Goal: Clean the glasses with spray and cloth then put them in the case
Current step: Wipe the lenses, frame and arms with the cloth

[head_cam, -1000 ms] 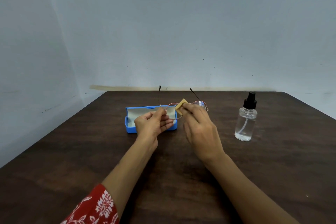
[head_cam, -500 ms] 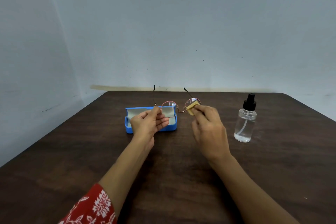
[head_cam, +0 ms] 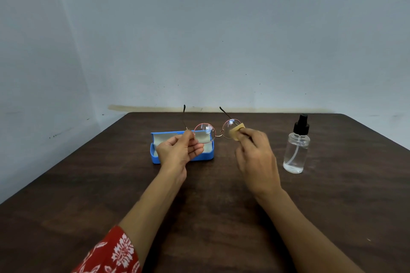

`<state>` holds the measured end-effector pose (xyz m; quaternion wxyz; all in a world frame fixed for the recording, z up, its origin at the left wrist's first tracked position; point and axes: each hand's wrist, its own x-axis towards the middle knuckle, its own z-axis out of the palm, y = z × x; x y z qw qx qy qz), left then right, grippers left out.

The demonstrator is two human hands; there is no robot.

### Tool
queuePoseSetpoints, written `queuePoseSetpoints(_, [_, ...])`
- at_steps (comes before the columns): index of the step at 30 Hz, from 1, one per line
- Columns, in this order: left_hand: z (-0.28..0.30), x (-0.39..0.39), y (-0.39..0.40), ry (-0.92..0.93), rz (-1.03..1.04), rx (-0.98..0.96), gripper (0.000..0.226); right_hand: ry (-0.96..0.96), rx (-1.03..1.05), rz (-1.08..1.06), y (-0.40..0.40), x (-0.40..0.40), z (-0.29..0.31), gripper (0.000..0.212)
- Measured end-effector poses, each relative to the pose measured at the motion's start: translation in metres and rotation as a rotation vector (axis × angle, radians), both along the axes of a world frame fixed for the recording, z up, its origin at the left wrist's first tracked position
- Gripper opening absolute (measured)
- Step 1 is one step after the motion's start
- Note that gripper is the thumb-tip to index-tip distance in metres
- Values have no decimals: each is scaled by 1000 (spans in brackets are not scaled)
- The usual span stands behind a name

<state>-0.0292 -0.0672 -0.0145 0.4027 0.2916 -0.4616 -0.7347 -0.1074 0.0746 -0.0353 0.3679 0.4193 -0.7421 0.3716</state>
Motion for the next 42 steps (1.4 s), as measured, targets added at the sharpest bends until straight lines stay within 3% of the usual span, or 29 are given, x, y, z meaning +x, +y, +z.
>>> queuePoseSetpoints(6, [0, 0, -1, 16, 24, -12, 11, 111, 95, 131, -11, 13, -3, 29])
queuePoseSetpoints(12, [1, -1, 0, 11, 11, -16, 11, -28, -66, -21, -2, -3, -2, 33])
queuePoseSetpoints(19, [-1, 0, 1, 1, 10, -20, 11, 117, 87, 117, -12, 14, -4, 35])
queuePoseSetpoints(26, [1, 1, 2, -1, 11, -23, 10, -50, -88, -9, -1, -2, -2, 37])
queuePoseSetpoints(33, [-2, 0, 4, -25, -9, -14, 7, 117, 39, 134, -13, 13, -3, 34])
queuePoseSetpoints(42, [-1, 1, 9, -43, 4, -14, 10, -29, -74, 2, -4, 0, -4, 34])
